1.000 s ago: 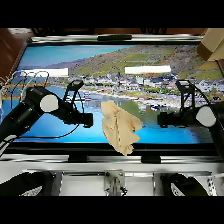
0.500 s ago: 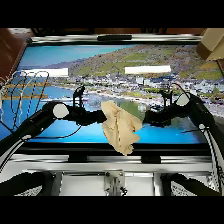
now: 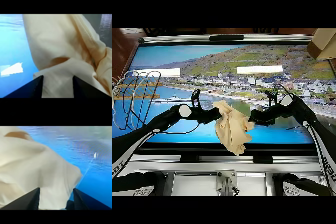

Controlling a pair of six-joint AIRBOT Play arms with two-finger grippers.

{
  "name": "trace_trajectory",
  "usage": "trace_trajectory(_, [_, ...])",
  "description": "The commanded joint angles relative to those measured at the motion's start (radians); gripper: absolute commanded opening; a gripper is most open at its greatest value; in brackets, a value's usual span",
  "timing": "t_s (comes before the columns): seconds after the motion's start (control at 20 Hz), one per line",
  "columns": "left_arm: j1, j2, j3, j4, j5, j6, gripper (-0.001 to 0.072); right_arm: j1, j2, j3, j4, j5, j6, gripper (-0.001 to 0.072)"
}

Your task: Fold the shirts.

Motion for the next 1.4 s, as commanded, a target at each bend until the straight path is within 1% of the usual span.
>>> trace_trajectory(0.0, [0.0, -0.013, 0.0, -0.021, 0.034, 0.006, 0.0276, 0.002, -0.013, -0.002, 0.035, -0.013, -0.002, 0.0542])
trace_trajectory(0.05, [0.0, -0.013, 0.0, -0.021, 0.035, 0.006, 0.024, 0.008, -0.024, -0.004, 0.045, -0.009, -0.004, 0.0543])
trace_trajectory(0.15, [0.0, -0.013, 0.0, -0.021, 0.038, 0.006, 0.024, 0.047, -0.056, -0.005, 0.044, -0.006, -0.027, 0.0543])
trace_trajectory(0.2, [0.0, -0.013, 0.0, -0.021, 0.038, 0.006, 0.0223, 0.072, -0.074, -0.004, 0.041, -0.01, -0.04, 0.0543])
trace_trajectory(0.25, [0.0, -0.013, 0.0, -0.021, 0.038, 0.006, 0.0137, 0.093, -0.084, -0.004, 0.038, -0.018, -0.039, 0.0539])
trace_trajectory(0.3, [0.0, -0.013, 0.0, -0.021, 0.038, 0.007, 0.0089, 0.108, -0.087, -0.004, 0.037, -0.03, -0.04, 0.0509])
trace_trajectory(0.35, [0.0, -0.013, 0.0, -0.021, 0.038, 0.008, 0.0035, 0.111, -0.087, -0.004, 0.042, -0.039, -0.039, 0.029])
trace_trajectory(0.4, [0.0, -0.012, 0.0, -0.021, 0.038, 0.024, 0.0032, 0.109, -0.086, -0.004, 0.042, -0.042, -0.029, 0.012])
trace_trajectory(0.45, [0.003, -0.011, 0.0, -0.021, 0.037, 0.042, 0.0032, 0.103, -0.084, -0.004, 0.041, -0.041, -0.028, 0.0067])
trace_trajectory(0.55, [0.026, -0.009, 0.006, -0.019, 0.0, 0.107, 0.0033, 0.101, -0.071, -0.004, 0.033, -0.04, -0.028, 0.0066])
trace_trajectory(0.6, [0.055, -0.009, 0.011, -0.019, -0.04, 0.146, 0.0048, 0.101, -0.065, -0.004, 0.031, -0.038, -0.029, 0.0066])
trace_trajectory(0.65, [0.093, -0.009, 0.012, -0.019, -0.087, 0.155, 0.0212, 0.101, -0.061, -0.004, 0.029, -0.035, -0.029, 0.0066])
trace_trajectory(0.7, [0.136, -0.009, 0.012, -0.021, -0.132, 0.154, 0.0544, 0.101, -0.061, -0.004, 0.025, -0.03, -0.029, 0.0066])
trace_trajectory(0.75, [0.176, -0.01, 0.011, -0.021, -0.158, 0.151, 0.0712, 0.101, -0.061, -0.004, 0.023, -0.025, -0.029, 0.0066])
trace_trajectory(0.85, [0.227, -0.019, 0.011, -0.021, -0.14, 0.151, 0.0716, 0.101, -0.061, -0.004, 0.023, -0.023, -0.029, 0.0066])
trace_trajectory(0.9, [0.23, -0.03, 0.011, -0.029, -0.115, 0.151, 0.0716, 0.102, -0.061, -0.004, 0.023, -0.022, -0.029, 0.0066])
trace_trajectory(1.0, [0.218, -0.067, 0.011, -0.093, -0.077, 0.157, 0.0715, 0.102, -0.061, -0.004, 0.024, -0.018, -0.027, 0.0066])
trace_trajectory(1.2, [0.164, -0.141, 0.011, -0.279, -0.037, 0.286, 0.0715, 0.102, -0.061, -0.004, 0.024, 0.013, -0.027, 0.0066])
trace_trajectory(1.35, [0.124, -0.15, 0.011, -0.327, 0.041, 0.294, 0.0697, 0.102, -0.061, -0.004, 0.026, 0.047, -0.027, 0.0066])
